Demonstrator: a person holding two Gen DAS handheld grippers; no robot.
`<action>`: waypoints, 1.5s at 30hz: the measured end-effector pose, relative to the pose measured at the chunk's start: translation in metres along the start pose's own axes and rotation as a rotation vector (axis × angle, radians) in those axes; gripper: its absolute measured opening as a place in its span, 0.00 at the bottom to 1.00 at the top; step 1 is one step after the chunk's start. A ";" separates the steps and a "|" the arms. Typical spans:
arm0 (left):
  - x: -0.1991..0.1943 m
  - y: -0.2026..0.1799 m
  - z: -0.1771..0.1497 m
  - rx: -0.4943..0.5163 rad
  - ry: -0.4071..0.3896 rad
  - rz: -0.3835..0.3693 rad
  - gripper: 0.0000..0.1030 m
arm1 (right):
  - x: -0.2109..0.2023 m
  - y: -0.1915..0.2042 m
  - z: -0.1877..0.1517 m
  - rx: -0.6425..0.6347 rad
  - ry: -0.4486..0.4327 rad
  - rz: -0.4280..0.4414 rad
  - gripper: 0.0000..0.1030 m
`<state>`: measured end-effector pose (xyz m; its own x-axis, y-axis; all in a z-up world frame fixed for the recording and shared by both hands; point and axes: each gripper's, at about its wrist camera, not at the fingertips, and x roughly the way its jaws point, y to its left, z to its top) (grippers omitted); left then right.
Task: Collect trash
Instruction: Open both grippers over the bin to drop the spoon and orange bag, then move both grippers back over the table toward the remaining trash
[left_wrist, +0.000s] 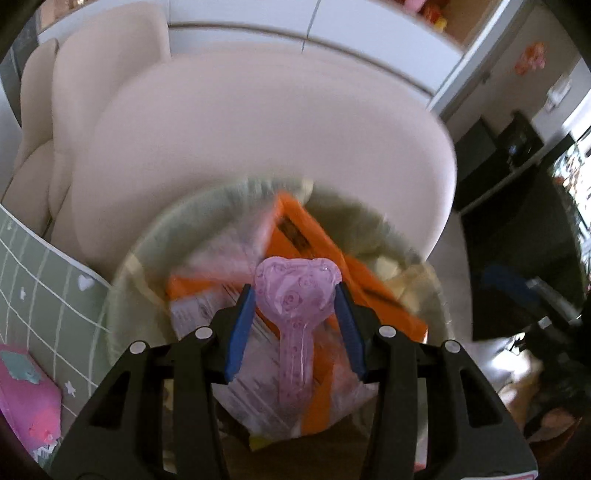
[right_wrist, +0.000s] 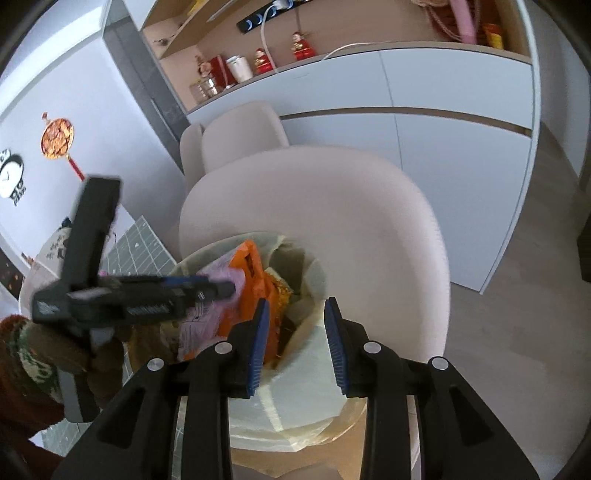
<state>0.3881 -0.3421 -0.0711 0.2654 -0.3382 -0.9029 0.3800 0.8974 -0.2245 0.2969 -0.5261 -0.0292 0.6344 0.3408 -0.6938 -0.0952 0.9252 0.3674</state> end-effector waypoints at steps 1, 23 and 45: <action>0.006 -0.001 -0.002 0.001 0.024 0.007 0.41 | -0.002 -0.004 0.000 0.008 -0.003 -0.001 0.29; -0.085 0.024 -0.050 -0.008 -0.143 -0.108 0.75 | -0.020 0.014 -0.002 0.053 -0.065 -0.022 0.29; -0.330 0.246 -0.233 -0.387 -0.510 0.314 0.78 | 0.010 0.257 -0.022 -0.316 0.033 0.277 0.38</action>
<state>0.1870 0.0561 0.0862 0.7281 -0.0524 -0.6835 -0.0997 0.9784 -0.1813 0.2624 -0.2815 0.0446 0.5274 0.5844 -0.6166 -0.4928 0.8017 0.3383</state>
